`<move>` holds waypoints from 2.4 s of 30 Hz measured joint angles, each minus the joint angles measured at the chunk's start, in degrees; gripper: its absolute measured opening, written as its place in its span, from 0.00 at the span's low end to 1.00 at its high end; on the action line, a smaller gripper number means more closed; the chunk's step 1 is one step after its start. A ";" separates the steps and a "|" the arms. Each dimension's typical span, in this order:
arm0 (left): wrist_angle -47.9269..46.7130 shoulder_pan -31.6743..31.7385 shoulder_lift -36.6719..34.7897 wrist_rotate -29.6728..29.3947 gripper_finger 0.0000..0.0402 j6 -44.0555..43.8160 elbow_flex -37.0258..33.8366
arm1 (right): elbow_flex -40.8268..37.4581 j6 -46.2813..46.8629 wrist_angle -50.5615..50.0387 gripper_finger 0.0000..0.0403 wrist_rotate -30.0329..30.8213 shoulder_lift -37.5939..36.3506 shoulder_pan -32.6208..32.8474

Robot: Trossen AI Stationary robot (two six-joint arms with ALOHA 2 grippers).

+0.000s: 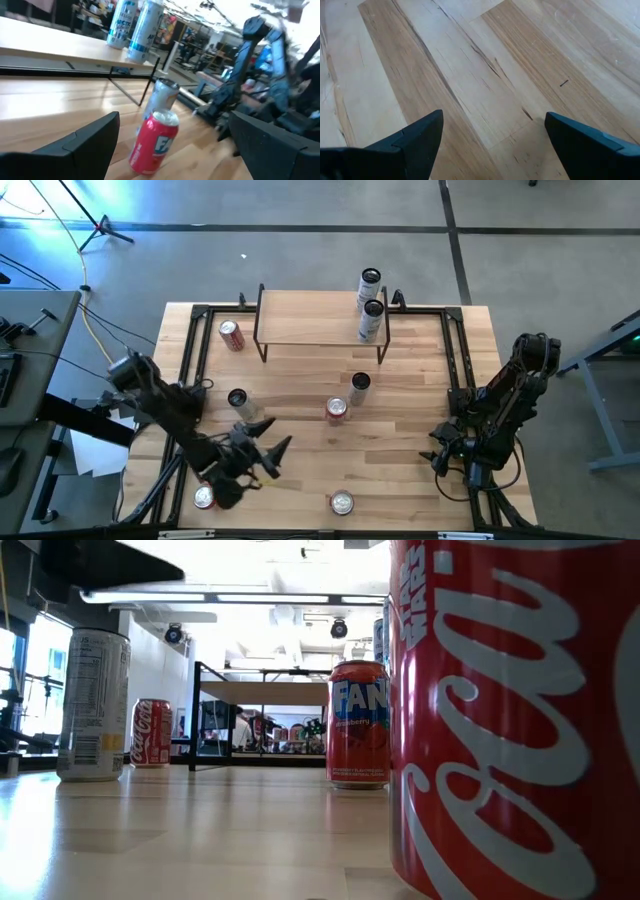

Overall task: Place canned beverage on shelf
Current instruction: Put the left white yellow soda can on the shelf

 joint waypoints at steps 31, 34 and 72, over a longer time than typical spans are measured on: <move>0.05 -12.24 -50.25 37.02 0.90 12.23 -8.56 | 0.00 0.00 0.00 0.84 -0.01 0.00 0.00; -0.03 -10.95 -50.19 43.43 0.90 12.07 -8.56 | 0.00 0.00 0.00 0.84 0.00 0.00 0.00; -106.43 23.82 -28.18 67.22 0.90 -11.15 18.74 | 0.00 -0.01 0.00 0.84 0.00 0.00 0.00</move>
